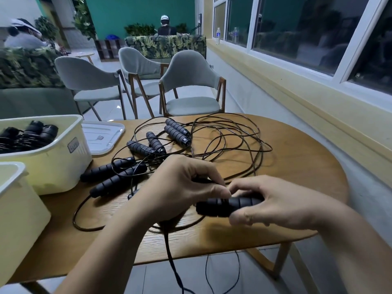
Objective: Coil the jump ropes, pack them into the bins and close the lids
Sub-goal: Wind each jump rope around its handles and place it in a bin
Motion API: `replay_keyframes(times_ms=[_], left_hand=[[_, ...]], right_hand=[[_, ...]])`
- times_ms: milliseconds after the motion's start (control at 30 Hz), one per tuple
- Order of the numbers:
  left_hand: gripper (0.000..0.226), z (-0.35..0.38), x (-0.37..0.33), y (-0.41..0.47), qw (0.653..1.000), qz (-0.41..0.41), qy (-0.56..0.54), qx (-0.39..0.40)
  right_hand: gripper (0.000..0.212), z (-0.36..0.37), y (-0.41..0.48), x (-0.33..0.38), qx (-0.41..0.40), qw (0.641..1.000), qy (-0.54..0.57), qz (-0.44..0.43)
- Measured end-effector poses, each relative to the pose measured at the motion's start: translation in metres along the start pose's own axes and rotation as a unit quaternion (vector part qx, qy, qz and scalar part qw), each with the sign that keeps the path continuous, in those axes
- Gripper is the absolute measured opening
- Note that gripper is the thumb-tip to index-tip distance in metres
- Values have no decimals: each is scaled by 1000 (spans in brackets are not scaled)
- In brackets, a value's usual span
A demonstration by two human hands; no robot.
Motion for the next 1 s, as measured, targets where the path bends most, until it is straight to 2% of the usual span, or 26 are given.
replay_keyframes(times_ms=[100, 233, 333, 433, 567, 600, 700, 800, 900, 1000], left_hand=[[15, 4, 11, 4, 995, -7, -95, 33], [28, 9, 25, 4, 970, -49, -225, 82], [30, 18, 29, 6, 942, -87, -311, 88], [19, 29, 34, 9, 936, -131, -321, 59], [35, 45, 28, 8, 926, -149, -345, 39], [37, 48, 27, 7, 927, -149, -342, 37], [45, 55, 27, 6, 933, -161, -319, 35], [45, 62, 27, 4, 948, -177, -260, 42], [39, 66, 24, 0, 972, -170, -159, 41], [29, 64, 16, -2, 993, -105, 4, 57]], right_hand=[[46, 6, -5, 7, 61, 998, 15, -30], [35, -1, -12, 15, 72, 985, 141, -68], [44, -7, -14, 12, 48, 964, 253, -73], [62, -14, -13, 8, 8, 943, 322, -88], [79, -25, -10, 3, -80, 914, 383, -103], [81, -28, -10, 2, -104, 904, 401, -109], [68, -36, -9, -1, -181, 877, 429, -119], [60, -42, -6, -8, -239, 865, 427, -112], [53, -45, -6, -13, -319, 871, 364, -84], [51, -44, -6, -14, -371, 877, 297, -70]])
Point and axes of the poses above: each hand's wrist, its own y-axis towards the middle knuckle, its own z-axis out of the palm, x = y × z, the point moved 4 cm from there along y, towards the middle knuckle, and after that the axes turned 9 degrees about -x, right-handed, at the moved point
